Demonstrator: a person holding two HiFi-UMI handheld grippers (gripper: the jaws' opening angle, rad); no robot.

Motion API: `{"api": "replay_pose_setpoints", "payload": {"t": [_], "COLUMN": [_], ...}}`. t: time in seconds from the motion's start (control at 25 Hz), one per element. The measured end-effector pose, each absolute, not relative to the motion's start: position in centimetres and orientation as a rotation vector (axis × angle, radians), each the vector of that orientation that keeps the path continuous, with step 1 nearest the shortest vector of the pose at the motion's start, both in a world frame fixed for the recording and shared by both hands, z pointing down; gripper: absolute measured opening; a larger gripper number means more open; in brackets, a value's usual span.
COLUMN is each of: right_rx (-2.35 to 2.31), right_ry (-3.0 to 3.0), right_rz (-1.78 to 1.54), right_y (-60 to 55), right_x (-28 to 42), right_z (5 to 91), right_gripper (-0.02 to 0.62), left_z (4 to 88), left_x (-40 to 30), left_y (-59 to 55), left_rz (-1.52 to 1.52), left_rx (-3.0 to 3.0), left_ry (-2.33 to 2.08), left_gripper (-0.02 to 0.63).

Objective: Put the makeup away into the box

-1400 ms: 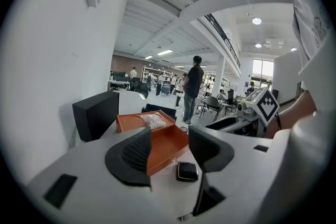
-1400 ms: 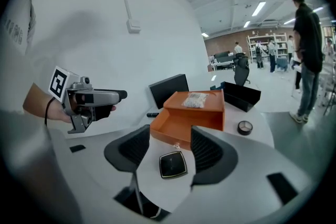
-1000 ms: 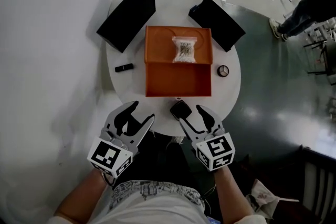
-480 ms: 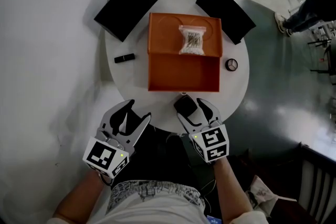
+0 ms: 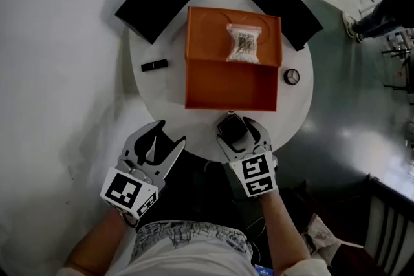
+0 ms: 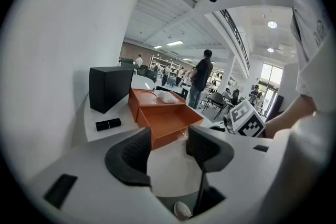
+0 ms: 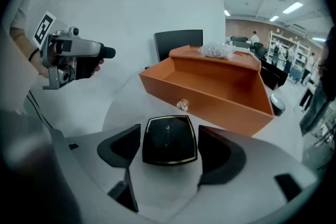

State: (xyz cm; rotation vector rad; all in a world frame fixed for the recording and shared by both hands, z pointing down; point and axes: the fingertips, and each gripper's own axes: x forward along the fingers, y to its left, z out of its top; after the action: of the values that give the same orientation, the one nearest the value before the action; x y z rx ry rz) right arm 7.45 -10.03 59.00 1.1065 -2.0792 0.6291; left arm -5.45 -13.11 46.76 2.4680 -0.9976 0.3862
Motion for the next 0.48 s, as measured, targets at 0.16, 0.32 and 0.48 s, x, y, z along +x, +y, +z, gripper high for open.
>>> {"api": "replay_pose_setpoints", "payload": {"t": [0.16,0.32,0.48], "right_rx": [1.097,1.096,1.073], "right_ry": [-2.047,-2.037,-2.034], "right_rz": [0.599,0.606,0.617], "right_y": [-10.05,-10.05,-9.87], "right_x": [7.40,7.40,7.36], "right_z": [59.63,59.77,59.81], "right_gripper": [0.351,0.347,0.345], "left_z": [46.89,46.80,46.68], "left_x": [-5.57,-5.68,-5.66], "left_y": [-13.11,-13.19,-13.17], "left_rz": [0.388,0.386,0.383], "left_rx": [2.464,2.467,2.468], "left_ry": [-0.999,-1.000,-1.000], "left_gripper": [0.241,0.241,0.241]}}
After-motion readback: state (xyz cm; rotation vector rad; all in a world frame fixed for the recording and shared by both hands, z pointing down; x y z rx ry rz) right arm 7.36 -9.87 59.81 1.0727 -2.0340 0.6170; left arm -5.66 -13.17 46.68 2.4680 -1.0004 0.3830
